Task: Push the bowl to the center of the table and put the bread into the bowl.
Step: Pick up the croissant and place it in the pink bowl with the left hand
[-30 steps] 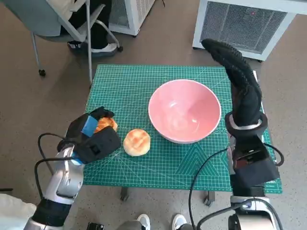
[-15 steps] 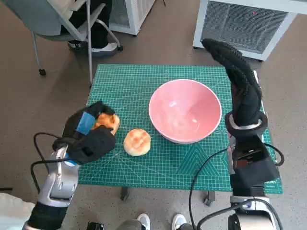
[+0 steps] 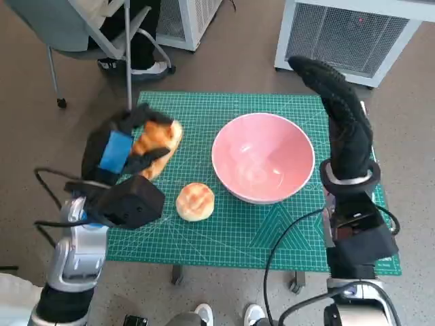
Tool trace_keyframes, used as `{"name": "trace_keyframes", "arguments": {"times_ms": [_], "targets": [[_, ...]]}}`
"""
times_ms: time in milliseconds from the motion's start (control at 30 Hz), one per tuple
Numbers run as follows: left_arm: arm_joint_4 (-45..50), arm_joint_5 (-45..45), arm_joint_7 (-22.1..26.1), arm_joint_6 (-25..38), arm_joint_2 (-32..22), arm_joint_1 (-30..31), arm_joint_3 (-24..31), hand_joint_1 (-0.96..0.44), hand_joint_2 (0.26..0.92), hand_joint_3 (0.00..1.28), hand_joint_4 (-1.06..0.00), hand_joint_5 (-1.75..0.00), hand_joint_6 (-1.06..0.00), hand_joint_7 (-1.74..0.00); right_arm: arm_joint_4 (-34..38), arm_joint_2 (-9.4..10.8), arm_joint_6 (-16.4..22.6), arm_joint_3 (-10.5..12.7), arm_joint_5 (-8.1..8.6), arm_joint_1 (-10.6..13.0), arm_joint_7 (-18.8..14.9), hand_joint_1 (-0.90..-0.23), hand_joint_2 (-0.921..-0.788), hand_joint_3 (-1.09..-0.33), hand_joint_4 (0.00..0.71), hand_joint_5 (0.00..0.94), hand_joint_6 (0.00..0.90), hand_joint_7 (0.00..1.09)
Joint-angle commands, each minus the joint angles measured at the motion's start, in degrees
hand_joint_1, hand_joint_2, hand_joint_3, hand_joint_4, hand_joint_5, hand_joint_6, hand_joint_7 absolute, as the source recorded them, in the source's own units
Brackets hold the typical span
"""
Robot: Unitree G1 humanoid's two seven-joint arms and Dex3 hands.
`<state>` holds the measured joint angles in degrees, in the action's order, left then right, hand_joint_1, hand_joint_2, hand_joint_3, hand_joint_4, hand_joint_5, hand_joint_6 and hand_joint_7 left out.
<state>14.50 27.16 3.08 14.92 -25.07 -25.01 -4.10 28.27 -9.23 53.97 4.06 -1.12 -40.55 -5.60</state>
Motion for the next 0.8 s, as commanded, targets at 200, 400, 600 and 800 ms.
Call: {"name": "trace_keyframes", "arguments": {"times_ms": [200,400,600,800], "targets": [[-0.5,0.6,-0.8,-5.0,1.6,-8.7,-0.9,0.01,0.842,0.00,-0.96,-0.98,-0.88,-0.76,-0.9,-1.4,-0.6,0.3,0.41,2.0,-0.4,-0.538,-0.921,-0.749,0.308,0.009,0.002,0.73],[-2.3,1.5,0.8,-6.7,3.4,-13.3,-4.6,0.00,0.854,0.01,-0.95,-0.96,-0.81,-0.88,-1.5,-1.5,-0.9,0.5,-0.03,2.4,0.2,-0.529,-0.921,-0.752,0.303,0.006,0.002,0.73],[-8.4,2.8,0.8,-11.0,5.7,-16.4,-9.2,0.00,0.875,0.01,-0.92,-0.92,-0.73,-1.02,-2.0,-1.5,-1.2,0.7,-0.19,2.7,0.4,-0.537,-0.921,-0.751,0.303,0.005,0.000,0.73],[-17.5,3.1,0.8,-17.5,8.0,-19.6,-13.4,0.00,0.909,0.01,-0.85,-1.02,-0.65,-1.10,-2.6,-1.5,-1.4,0.8,-0.82,3.1,0.9,-0.546,-0.921,-0.749,0.303,0.005,-0.001,0.72]]}}
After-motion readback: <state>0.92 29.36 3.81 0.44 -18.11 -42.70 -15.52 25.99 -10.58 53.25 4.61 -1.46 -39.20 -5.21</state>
